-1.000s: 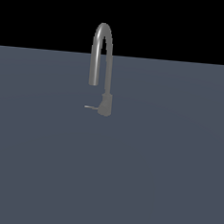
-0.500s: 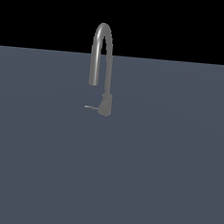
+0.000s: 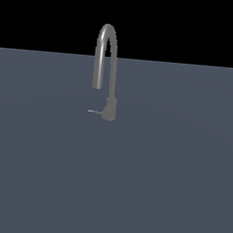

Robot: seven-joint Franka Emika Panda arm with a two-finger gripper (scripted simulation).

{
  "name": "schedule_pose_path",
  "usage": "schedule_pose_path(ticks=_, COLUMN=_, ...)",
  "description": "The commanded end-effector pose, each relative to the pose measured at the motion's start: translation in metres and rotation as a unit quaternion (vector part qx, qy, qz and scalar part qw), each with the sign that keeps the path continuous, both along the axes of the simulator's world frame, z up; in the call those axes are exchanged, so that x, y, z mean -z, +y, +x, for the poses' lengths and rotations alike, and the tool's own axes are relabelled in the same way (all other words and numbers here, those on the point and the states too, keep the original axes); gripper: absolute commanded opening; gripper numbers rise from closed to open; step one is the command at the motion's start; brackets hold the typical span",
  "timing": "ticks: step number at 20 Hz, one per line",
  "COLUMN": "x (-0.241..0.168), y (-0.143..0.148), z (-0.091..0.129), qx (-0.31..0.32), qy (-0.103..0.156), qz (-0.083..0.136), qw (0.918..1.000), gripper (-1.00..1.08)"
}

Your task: Turn on the faucet by rotating a designated handle.

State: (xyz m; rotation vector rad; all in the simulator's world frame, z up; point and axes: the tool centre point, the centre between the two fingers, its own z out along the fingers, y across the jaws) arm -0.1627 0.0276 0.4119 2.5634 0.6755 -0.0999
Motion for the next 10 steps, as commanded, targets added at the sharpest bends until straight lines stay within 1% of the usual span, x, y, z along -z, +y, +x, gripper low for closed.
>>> schedule_pose_path(ticks=1, x=0.01, y=0.007, z=0.011, qx=-0.037, qy=0.002, qz=-0.032, qw=0.9988, gripper=-1.0)
schedule_pose_path(ticks=5, x=0.027, y=0.018, z=0.025, qx=-0.089, qy=0.005, qz=-0.079, qw=0.9929, gripper=-1.0)
schedule_pose_path(ticks=10, x=0.047, y=0.029, z=0.04, qx=-0.147, qy=0.008, qz=-0.131, qw=0.9803, gripper=-1.0)
